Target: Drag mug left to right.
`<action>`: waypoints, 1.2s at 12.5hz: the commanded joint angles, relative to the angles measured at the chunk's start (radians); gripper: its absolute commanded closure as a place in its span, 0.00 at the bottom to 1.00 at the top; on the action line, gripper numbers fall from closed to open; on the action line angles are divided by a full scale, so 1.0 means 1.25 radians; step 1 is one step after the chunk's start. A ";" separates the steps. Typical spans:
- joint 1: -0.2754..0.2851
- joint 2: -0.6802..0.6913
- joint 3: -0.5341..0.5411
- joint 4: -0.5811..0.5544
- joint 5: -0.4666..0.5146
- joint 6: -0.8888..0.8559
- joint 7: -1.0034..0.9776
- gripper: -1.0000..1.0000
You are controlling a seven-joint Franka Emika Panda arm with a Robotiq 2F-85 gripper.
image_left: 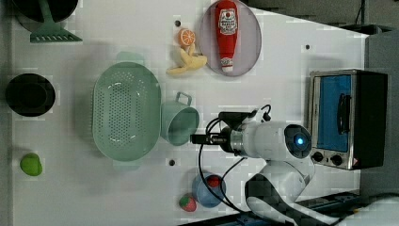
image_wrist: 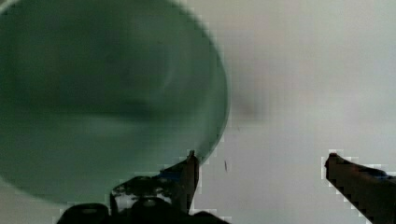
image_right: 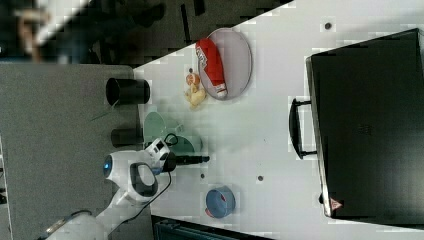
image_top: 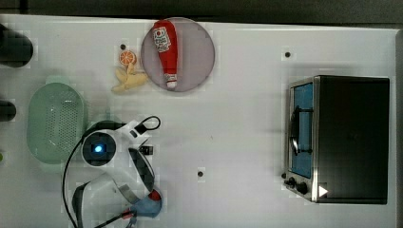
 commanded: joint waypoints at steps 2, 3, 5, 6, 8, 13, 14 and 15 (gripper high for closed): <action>-0.005 0.034 0.014 0.015 -0.014 0.053 -0.019 0.04; -0.004 0.042 0.014 0.016 -0.014 0.053 -0.015 0.16; -0.004 0.049 0.008 0.026 -0.014 0.055 -0.009 0.42; -0.005 0.048 0.003 0.035 -0.014 0.055 -0.009 0.53; -0.006 0.047 -0.009 0.029 -0.014 0.047 -0.011 0.76; -0.029 0.040 -0.044 0.028 -0.014 0.045 -0.066 0.83; -0.036 0.038 -0.050 0.027 -0.014 0.044 -0.080 0.83; -0.044 0.036 -0.053 0.025 -0.014 0.044 -0.096 0.83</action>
